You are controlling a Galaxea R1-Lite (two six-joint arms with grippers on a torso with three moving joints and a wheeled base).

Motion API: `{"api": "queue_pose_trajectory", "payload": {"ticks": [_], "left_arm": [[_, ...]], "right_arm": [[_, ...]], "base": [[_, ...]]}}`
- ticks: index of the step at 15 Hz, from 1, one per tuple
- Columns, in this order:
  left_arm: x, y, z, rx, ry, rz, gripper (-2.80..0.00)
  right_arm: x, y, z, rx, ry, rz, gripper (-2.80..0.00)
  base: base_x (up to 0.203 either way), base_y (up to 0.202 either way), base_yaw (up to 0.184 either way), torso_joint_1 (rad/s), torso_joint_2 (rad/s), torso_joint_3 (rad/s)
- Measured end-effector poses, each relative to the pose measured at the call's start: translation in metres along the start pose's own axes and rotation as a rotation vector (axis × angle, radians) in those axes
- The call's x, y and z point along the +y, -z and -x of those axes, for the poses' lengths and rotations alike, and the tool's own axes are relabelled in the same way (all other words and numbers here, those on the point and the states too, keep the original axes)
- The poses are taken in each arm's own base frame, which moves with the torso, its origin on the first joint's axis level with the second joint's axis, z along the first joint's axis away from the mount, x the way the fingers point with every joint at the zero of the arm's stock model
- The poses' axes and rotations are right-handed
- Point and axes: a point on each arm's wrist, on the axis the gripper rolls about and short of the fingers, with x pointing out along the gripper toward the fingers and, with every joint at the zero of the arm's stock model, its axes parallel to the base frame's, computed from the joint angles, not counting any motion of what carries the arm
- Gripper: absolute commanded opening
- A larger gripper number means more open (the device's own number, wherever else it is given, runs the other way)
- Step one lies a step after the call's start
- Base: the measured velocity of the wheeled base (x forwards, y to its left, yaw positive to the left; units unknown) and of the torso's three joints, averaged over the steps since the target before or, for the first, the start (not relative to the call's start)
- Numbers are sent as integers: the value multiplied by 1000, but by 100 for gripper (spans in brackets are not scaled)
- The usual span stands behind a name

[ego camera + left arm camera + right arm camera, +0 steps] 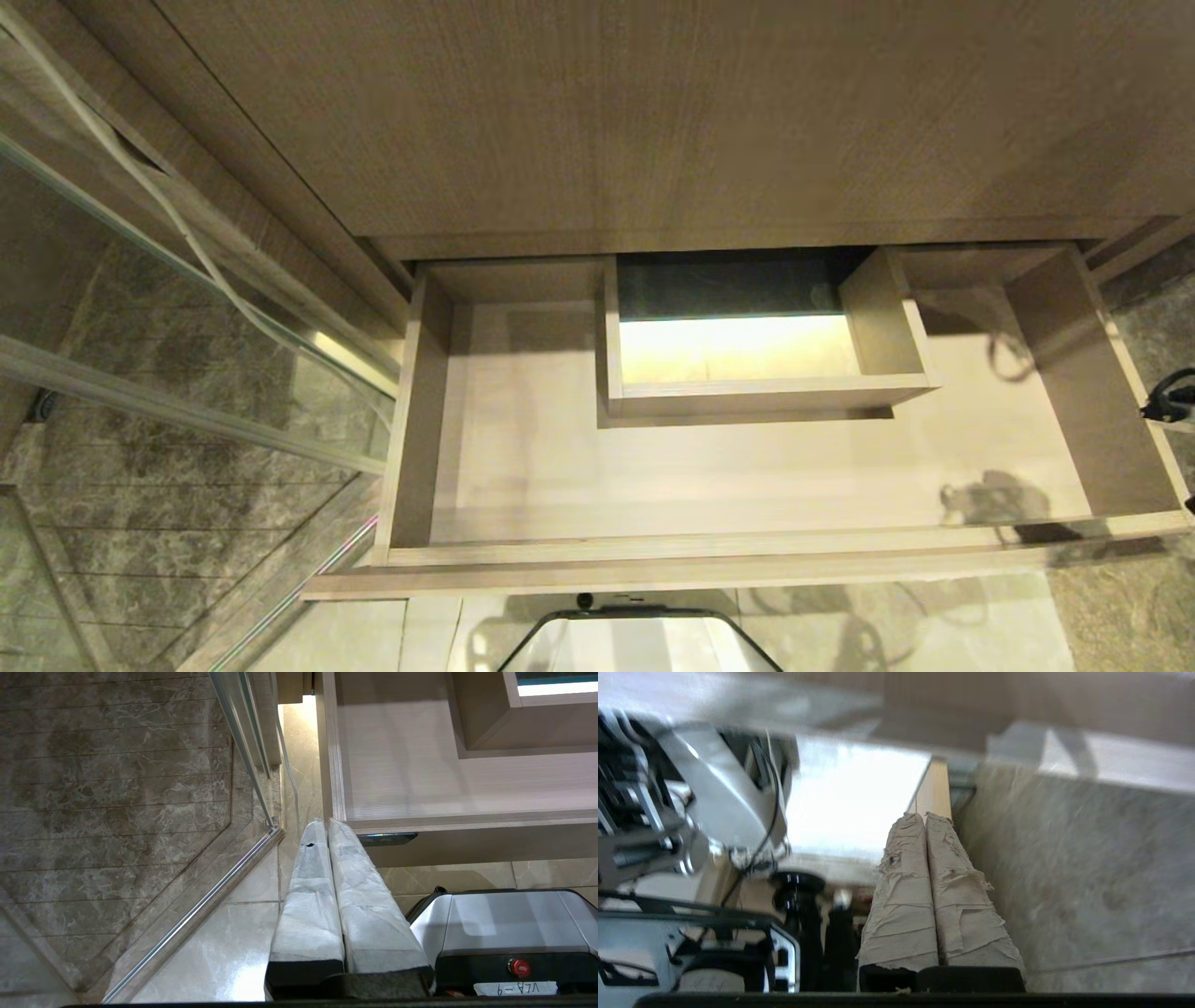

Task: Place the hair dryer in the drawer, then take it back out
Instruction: Close the drawer

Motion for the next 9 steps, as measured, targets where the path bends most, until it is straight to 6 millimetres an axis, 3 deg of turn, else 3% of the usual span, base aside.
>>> {"api": "queue_pose_trajectory", "payload": {"ticks": [9], "left_arm": [[0,0,0,0,0,0,-280]], "right_arm": [[-13,2,-60,172,-91,-18,-280]], "base": [[0,0,0,0,0,0]]}}
